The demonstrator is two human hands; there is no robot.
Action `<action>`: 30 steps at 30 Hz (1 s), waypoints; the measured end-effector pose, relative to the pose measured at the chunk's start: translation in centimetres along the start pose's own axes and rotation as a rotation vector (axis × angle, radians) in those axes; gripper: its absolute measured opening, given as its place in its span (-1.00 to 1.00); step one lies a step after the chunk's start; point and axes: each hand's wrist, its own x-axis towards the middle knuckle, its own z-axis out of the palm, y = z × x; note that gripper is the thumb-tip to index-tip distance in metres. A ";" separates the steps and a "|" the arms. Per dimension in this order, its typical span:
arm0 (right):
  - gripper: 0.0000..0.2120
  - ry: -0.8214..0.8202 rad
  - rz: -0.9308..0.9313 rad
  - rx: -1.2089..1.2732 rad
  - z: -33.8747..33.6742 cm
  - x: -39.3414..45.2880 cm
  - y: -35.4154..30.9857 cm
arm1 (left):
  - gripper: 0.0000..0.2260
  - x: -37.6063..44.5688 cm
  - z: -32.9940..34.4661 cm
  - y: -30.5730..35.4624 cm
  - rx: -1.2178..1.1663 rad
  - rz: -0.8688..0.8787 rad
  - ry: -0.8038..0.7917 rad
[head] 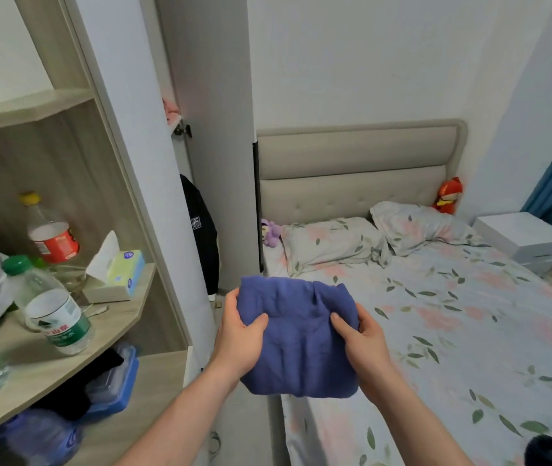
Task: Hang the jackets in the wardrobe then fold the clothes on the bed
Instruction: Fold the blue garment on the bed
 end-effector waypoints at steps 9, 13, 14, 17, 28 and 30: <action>-0.71 -0.106 -0.055 -0.029 6.7 10.9 -3.5 | -0.59 10.7 -2.0 3.1 -0.012 0.039 0.118; -0.71 -0.107 -0.080 -0.038 9.8 15.6 -4.6 | -0.60 16.6 -2.8 3.7 -0.020 0.051 0.128; -0.71 -0.108 -0.079 -0.041 10.6 16.8 -4.8 | -0.61 18.1 -3.0 3.8 -0.023 0.050 0.127; -0.71 -0.103 -0.075 -0.033 12.8 20.4 -5.6 | -0.58 22.5 -3.5 4.1 -0.024 0.060 0.117; -0.71 -0.033 -0.097 -0.028 17.0 33.6 -8.1 | -0.59 37.9 -1.4 6.2 -0.058 0.073 0.081; -0.73 -0.043 -0.092 -0.019 17.3 36.4 -8.6 | -0.59 40.8 -0.6 7.0 -0.052 0.083 0.087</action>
